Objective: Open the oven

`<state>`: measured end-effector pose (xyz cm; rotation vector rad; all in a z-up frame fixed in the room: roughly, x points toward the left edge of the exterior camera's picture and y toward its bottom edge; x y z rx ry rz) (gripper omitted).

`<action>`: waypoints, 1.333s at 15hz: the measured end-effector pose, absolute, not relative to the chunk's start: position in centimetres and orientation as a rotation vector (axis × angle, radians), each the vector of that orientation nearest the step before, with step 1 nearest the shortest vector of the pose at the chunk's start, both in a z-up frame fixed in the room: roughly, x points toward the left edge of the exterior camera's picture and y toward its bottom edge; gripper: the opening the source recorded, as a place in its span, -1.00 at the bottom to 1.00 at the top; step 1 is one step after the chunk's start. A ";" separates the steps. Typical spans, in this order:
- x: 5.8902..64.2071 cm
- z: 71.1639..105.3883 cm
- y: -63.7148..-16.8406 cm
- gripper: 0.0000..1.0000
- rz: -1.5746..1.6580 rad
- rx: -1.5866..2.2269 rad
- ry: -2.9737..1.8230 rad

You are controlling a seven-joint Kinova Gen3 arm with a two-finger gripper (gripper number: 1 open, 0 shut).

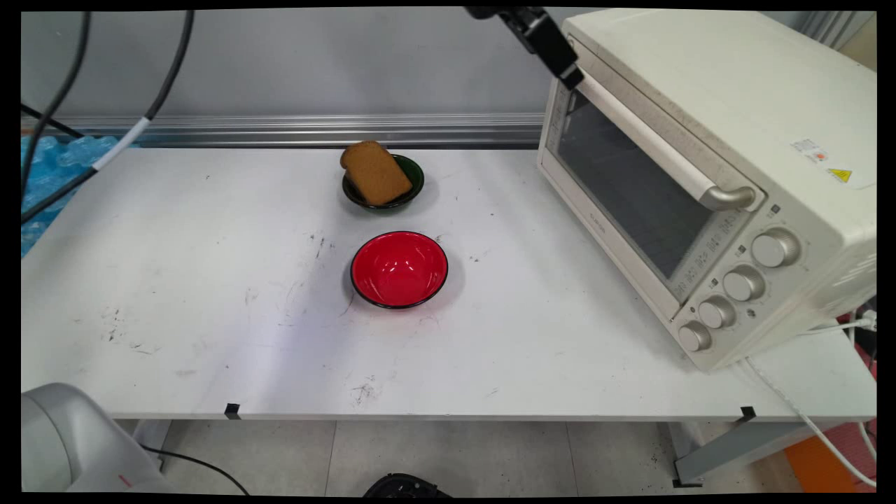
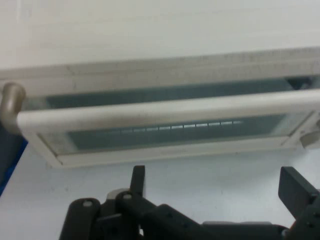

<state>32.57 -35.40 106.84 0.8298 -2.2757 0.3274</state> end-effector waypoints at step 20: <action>24.9 103.8 -41.6 -1.00 0.363 0.868 -2.287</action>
